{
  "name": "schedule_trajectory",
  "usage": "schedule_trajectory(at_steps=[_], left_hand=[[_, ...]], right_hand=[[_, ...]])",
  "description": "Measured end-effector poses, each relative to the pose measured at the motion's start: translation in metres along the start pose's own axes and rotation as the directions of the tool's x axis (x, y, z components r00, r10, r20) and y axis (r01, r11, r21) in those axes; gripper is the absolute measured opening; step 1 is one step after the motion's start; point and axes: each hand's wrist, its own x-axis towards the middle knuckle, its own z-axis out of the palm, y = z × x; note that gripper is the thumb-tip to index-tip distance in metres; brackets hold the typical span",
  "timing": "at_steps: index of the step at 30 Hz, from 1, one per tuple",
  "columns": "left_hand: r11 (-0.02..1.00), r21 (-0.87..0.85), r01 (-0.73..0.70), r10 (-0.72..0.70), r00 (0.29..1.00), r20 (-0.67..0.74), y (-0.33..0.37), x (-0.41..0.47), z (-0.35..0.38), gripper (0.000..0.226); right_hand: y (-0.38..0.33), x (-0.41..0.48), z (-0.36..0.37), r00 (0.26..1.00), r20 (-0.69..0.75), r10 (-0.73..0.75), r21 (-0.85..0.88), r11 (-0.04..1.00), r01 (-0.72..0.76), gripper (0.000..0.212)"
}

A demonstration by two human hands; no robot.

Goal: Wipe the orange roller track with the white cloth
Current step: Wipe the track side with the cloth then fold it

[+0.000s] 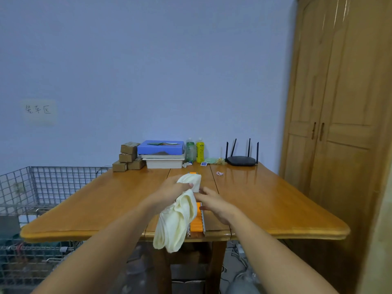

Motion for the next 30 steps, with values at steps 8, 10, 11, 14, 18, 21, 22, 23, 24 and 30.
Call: schedule_trajectory(at_steps=[8, 10, 11, 14, 18, 21, 22, 23, 24, 30], left_hand=[[0.958, -0.269, 0.096, -0.072, 0.993, 0.097, 0.014, 0.016, -0.005, 0.034], [0.946, -0.309, 0.102, -0.073, 0.992, 0.104, 0.014, 0.02, -0.006, 0.031], [0.94, -0.326, 0.099, -0.068, 0.992, 0.107, 0.013, 0.022, -0.007, 0.03], [0.942, -0.328, 0.067, -0.046, 0.996, 0.074, 0.009, 0.029, -0.008, 0.03], [0.956, -0.291, 0.032, -0.026, 0.999, 0.024, 0.006, 0.035, -0.014, 0.032], [0.975, -0.224, 0.005, 0.012, 0.997, 0.077, 0.008, 0.037, -0.019, 0.04], [0.985, -0.172, -0.009, 0.026, 0.995, 0.1, 0.008, 0.038, -0.019, 0.04], [0.992, -0.123, -0.016, 0.03, 0.993, 0.115, 0.007, 0.039, -0.018, 0.039], [0.996, -0.087, -0.017, 0.027, 0.992, 0.12, 0.006, 0.041, -0.017, 0.039], [0.994, -0.106, 0.031, -0.013, 0.985, 0.173, -0.004, 0.048, -0.03, 0.04]], right_hand=[[-0.008, 0.015, -0.005, 0.992, -0.088, -0.089, 0.26, 0.959, 0.109, 0.034], [-0.01, 0.021, -0.007, 0.983, -0.128, -0.129, 0.285, 0.945, 0.161, 0.035], [-0.012, 0.024, -0.008, 0.978, -0.148, -0.145, 0.292, 0.939, 0.183, 0.036], [-0.015, 0.03, -0.009, 0.966, -0.209, -0.153, 0.307, 0.927, 0.213, 0.036], [-0.018, 0.04, -0.013, 0.91, -0.378, -0.169, 0.239, 0.932, 0.272, 0.035], [-0.025, 0.046, -0.016, 0.871, -0.444, -0.21, 0.147, 0.942, 0.302, 0.034], [-0.028, 0.047, -0.017, 0.868, -0.445, -0.218, 0.121, 0.946, 0.299, 0.035], [-0.031, 0.048, -0.019, 0.87, -0.437, -0.229, 0.091, 0.951, 0.296, 0.037], [-0.032, 0.05, -0.02, 0.873, -0.42, -0.248, 0.059, 0.952, 0.299, 0.039], [-0.032, 0.053, -0.042, 0.862, -0.33, -0.386, -0.18, 0.922, 0.344, 0.022]])
